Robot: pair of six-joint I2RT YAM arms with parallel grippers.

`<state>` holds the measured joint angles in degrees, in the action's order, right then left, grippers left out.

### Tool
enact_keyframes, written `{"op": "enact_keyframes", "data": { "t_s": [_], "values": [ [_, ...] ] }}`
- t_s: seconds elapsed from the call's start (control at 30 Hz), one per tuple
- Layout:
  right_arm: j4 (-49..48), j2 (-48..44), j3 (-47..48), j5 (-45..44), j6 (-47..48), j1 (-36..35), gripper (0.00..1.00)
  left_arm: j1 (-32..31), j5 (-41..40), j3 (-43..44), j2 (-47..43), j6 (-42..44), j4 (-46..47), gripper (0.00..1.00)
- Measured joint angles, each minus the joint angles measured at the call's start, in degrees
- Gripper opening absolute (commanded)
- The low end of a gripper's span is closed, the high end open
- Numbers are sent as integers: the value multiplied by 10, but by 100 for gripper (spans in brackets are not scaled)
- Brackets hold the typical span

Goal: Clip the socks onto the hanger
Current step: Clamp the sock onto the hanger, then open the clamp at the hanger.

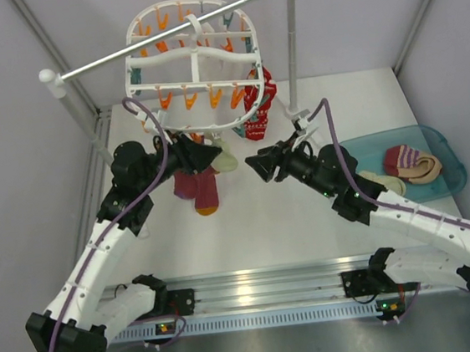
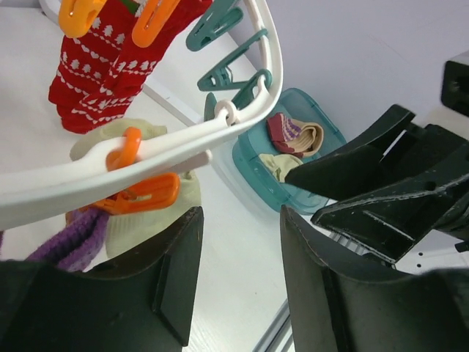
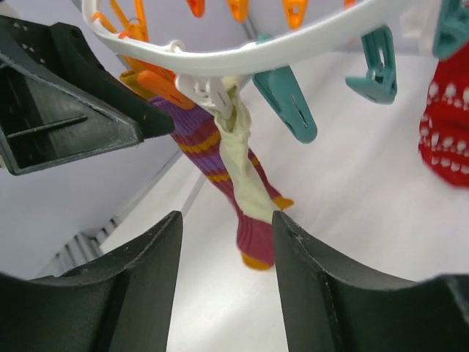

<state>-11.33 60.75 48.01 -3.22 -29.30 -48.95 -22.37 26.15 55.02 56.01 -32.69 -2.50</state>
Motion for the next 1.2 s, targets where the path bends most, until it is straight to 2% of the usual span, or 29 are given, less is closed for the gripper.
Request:
{"op": "enact_keyframes", "data": {
  "t_s": [0.17, 0.43, 0.7, 0.93, 1.2],
  "values": [
    [-113, -5, -40, 11, 150, 5, 52, 2, 22, -6, 0, 0, -2, 50],
    [-198, 44, -45, 37, 256, 29, 48, 3, 61, -6, -5, 1, -3, 50],
    [-200, 55, -45, 68, 273, 84, 52, 38, 53, -6, -10, 3, -12, 50],
    [-146, 22, -42, 128, 310, 122, 66, 80, 47, -6, 0, 3, -11, 50],
    [-147, 48, -40, 224, 347, 174, 66, 97, 46, -5, 13, 3, -12, 50]
  ]
}}
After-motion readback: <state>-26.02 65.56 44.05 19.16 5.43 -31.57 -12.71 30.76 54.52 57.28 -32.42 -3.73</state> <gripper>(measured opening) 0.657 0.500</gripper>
